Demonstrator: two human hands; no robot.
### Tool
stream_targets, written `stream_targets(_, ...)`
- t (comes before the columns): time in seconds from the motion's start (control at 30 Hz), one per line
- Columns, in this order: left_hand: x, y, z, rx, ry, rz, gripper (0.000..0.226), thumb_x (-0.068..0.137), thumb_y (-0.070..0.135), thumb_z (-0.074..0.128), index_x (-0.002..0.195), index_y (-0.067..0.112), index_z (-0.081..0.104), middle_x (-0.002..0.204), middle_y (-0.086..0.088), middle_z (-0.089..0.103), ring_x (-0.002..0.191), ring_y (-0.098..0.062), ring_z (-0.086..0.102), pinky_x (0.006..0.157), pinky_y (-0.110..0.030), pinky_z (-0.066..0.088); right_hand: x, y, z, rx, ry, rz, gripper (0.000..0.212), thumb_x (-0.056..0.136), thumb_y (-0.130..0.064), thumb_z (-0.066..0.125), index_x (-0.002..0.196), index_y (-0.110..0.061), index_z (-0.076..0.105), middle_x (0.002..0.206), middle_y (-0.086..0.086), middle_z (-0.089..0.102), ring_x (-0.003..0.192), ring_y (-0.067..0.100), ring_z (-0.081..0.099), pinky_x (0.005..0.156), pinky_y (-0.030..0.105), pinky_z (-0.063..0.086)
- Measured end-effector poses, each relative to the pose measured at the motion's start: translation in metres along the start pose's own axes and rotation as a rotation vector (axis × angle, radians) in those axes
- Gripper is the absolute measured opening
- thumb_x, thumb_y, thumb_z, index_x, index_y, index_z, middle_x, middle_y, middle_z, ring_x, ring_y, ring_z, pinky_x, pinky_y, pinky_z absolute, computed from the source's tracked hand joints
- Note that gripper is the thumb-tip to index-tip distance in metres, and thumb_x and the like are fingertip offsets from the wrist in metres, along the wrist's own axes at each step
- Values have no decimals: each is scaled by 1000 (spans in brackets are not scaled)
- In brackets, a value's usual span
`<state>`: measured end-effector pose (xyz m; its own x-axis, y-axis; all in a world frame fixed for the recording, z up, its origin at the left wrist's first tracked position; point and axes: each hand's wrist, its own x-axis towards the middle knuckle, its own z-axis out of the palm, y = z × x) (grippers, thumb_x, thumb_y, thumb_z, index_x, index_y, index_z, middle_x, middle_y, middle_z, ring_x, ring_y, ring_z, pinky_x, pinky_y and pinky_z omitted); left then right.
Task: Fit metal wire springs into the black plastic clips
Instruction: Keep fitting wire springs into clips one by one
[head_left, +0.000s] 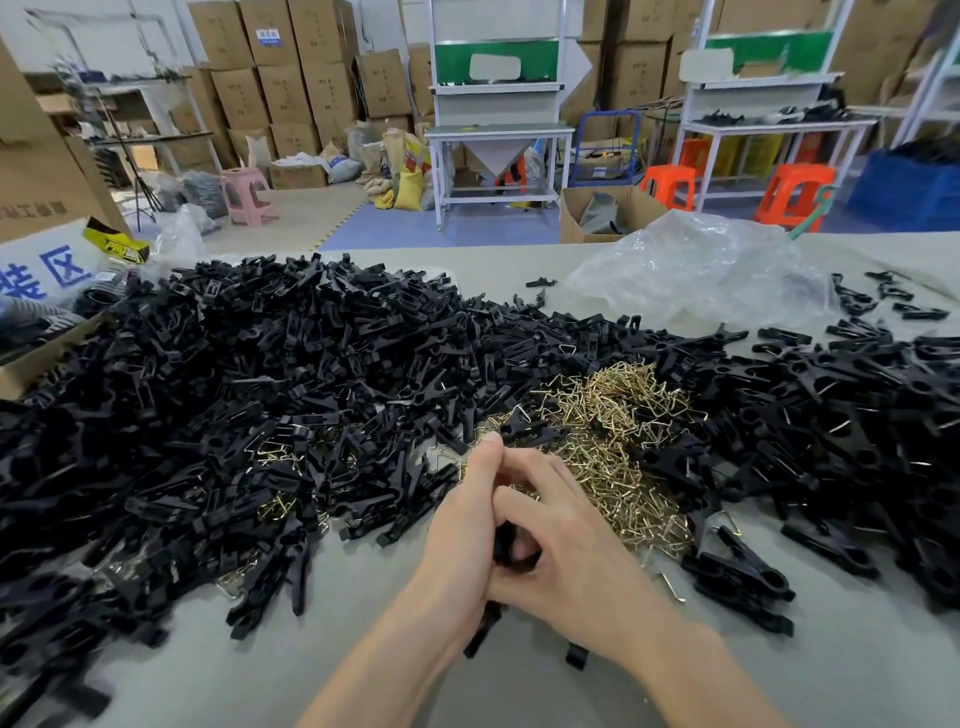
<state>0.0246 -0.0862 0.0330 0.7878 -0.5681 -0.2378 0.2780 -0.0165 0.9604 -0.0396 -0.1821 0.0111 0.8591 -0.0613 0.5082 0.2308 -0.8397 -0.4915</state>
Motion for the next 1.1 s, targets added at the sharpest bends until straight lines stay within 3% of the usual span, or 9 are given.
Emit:
stream_targets(0.17,3,-3,0,-64,-41,16,62,96,63,45,62,18,71,63,-5,62,60,-15,62,58,-30,51,0,4,2,-30,15,-17,23,78,-26,69,89,-21,50,130,-10,50,119,9,44,102,34,41)
stream_targets(0.27,8,2,-6,-206,-107,-29,59,100,58,40,98,12,77,102,-14,76,97,-23,73,79,-37,60,1,5,2,-18,119,-31,17,86,-35,66,97,-24,57,126,-13,54,121,6,48,102,30,42)
stream_targets(0.37,7,3,-12,-162,-68,50,56,100,58,35,113,17,70,106,-14,73,93,-27,70,74,-35,60,4,8,-9,107,298,75,20,92,-45,65,104,-30,63,116,-17,58,115,7,55,98,18,42)
stream_targets(0.5,4,-4,-25,514,156,549,40,96,62,32,110,41,63,95,15,71,72,-6,62,61,-24,46,11,24,-46,510,647,447,32,84,-59,63,105,-34,65,101,-17,68,94,1,64,83,16,50)
stream_targets(0.57,7,-8,-29,715,216,641,36,97,59,29,110,42,58,96,24,66,79,3,56,69,-23,42,12,43,-82,876,907,551,36,80,-52,67,101,-24,66,95,-10,68,90,6,65,82,23,57)
stream_targets(0.7,16,-13,-33,935,345,706,37,99,48,27,115,33,57,111,24,54,105,7,42,98,-28,36,-3,76,-159,1629,1309,338,74,82,-58,65,122,2,53,123,17,65,102,17,74,84,23,59)
stream_targets(0.8,23,-14,-40,1110,496,648,37,101,34,42,127,16,61,130,-1,59,126,-18,46,113,-42,32,-4,80,-163,1604,1087,369,86,88,-64,55,142,2,40,133,18,64,118,23,68,99,29,56)
stream_targets(0.93,30,-14,-54,1320,632,424,47,98,31,53,141,11,54,147,-23,47,140,-43,36,119,-60,15,4,55,-104,1330,670,554,53,90,-48,59,129,-13,61,114,6,75,101,20,73,83,31,61)
stream_targets(1.1,36,-9,-78,1412,639,323,45,98,32,56,137,10,59,139,-29,53,127,-47,49,114,-56,24,-2,36,-38,517,251,462,25,98,-42,53,122,-46,59,103,-16,71,92,4,67,80,18,55)
